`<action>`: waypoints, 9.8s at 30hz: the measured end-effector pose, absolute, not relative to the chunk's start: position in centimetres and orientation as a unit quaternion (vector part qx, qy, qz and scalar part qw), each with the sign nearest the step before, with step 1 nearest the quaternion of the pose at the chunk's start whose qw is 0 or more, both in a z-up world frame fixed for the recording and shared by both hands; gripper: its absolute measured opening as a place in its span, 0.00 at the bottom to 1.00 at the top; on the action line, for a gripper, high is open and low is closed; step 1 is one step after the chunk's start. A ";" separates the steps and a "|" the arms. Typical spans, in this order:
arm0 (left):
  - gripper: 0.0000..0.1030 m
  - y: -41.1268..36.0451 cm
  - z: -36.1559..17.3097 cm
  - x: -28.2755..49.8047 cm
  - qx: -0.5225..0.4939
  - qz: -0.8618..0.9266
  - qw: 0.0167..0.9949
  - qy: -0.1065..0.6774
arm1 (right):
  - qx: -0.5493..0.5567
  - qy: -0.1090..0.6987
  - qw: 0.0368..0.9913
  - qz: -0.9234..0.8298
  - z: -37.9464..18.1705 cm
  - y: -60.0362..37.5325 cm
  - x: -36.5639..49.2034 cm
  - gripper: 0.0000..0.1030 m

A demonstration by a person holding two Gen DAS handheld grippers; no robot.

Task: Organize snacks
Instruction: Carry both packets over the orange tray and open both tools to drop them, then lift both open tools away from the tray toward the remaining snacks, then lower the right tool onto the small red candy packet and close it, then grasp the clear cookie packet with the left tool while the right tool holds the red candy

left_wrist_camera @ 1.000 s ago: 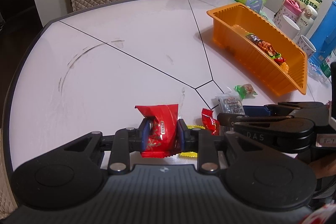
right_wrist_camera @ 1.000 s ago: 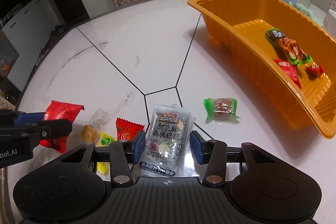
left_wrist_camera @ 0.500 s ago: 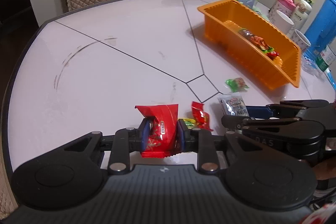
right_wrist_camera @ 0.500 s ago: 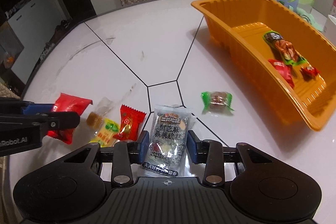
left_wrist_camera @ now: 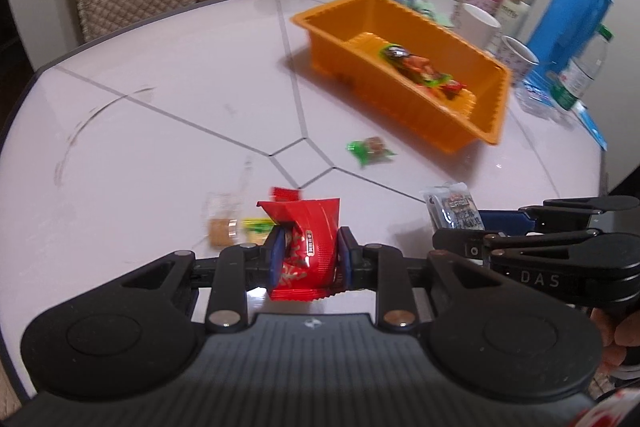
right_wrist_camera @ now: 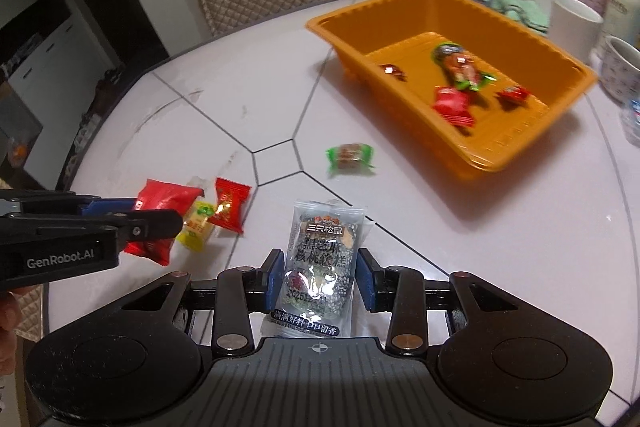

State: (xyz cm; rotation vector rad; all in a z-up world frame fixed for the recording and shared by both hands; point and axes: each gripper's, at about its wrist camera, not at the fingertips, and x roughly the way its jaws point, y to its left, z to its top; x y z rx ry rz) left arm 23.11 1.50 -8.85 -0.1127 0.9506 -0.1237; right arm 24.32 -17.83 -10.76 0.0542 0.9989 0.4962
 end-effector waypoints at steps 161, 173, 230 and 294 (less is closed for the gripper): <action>0.45 6.4 -3.1 14.1 -0.100 0.019 0.901 0.422 | 0.073 0.443 0.862 0.235 -5.3 -20.1 19.1 0.62; 0.45 7.1 -4.3 12.5 -0.105 0.023 0.891 0.440 | 0.055 0.463 0.847 0.255 -6.5 -17.7 18.1 0.62; 0.45 11.7 -10.3 20.1 -0.115 0.053 0.872 0.474 | -0.001 0.460 0.834 0.304 -13.7 -7.6 27.2 0.61; 0.18 7.2 -14.9 26.7 -0.019 -0.032 0.870 0.492 | -0.008 0.477 0.838 0.264 -15.0 -10.7 28.9 0.24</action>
